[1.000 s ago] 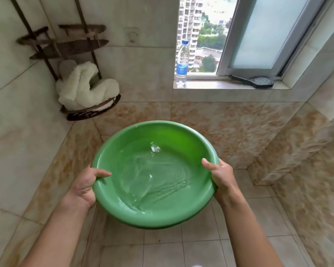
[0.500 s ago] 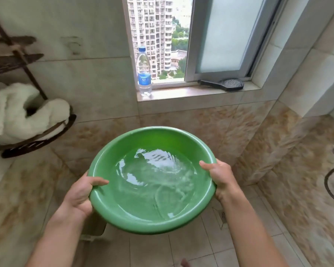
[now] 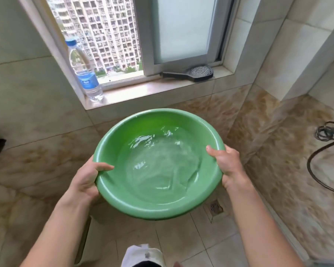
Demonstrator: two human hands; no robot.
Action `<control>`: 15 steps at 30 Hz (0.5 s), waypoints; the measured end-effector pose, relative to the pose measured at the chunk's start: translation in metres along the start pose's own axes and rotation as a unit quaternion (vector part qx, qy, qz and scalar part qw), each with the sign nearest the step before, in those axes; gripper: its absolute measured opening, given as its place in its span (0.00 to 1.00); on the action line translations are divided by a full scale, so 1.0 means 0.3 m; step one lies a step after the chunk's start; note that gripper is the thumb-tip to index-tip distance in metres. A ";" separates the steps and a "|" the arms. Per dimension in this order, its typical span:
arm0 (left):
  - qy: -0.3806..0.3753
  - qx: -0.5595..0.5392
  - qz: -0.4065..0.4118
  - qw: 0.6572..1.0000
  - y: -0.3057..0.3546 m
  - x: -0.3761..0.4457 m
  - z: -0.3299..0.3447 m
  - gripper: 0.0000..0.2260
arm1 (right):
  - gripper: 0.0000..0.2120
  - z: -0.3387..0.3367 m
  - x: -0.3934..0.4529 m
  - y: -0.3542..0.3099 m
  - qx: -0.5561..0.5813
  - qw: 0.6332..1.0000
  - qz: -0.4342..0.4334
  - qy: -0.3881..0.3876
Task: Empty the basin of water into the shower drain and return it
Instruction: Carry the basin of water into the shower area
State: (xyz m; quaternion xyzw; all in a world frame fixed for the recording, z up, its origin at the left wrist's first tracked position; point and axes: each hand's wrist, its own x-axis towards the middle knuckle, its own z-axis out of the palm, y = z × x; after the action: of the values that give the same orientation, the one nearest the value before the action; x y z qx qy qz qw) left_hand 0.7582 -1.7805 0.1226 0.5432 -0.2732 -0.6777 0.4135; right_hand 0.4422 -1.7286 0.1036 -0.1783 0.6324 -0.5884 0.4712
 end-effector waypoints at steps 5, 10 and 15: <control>-0.034 0.053 -0.017 0.998 0.008 0.141 0.141 0.28 | 0.09 -0.103 0.061 -0.013 0.023 0.998 0.004 0.054; -0.108 0.091 -0.047 0.989 0.003 0.289 0.286 0.28 | 0.12 -0.194 0.084 -0.001 0.059 0.989 0.004 0.137; -0.193 0.108 -0.082 0.972 0.004 0.417 0.421 0.27 | 0.11 -0.257 0.076 0.031 0.088 0.971 0.010 0.223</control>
State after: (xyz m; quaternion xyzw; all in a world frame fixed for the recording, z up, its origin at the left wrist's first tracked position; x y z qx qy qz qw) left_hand 0.6287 -1.8985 0.0927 0.4641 -0.3736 -0.7679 0.2352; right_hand 0.3719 -1.6997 0.0759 0.0060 0.6691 -0.6618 0.3381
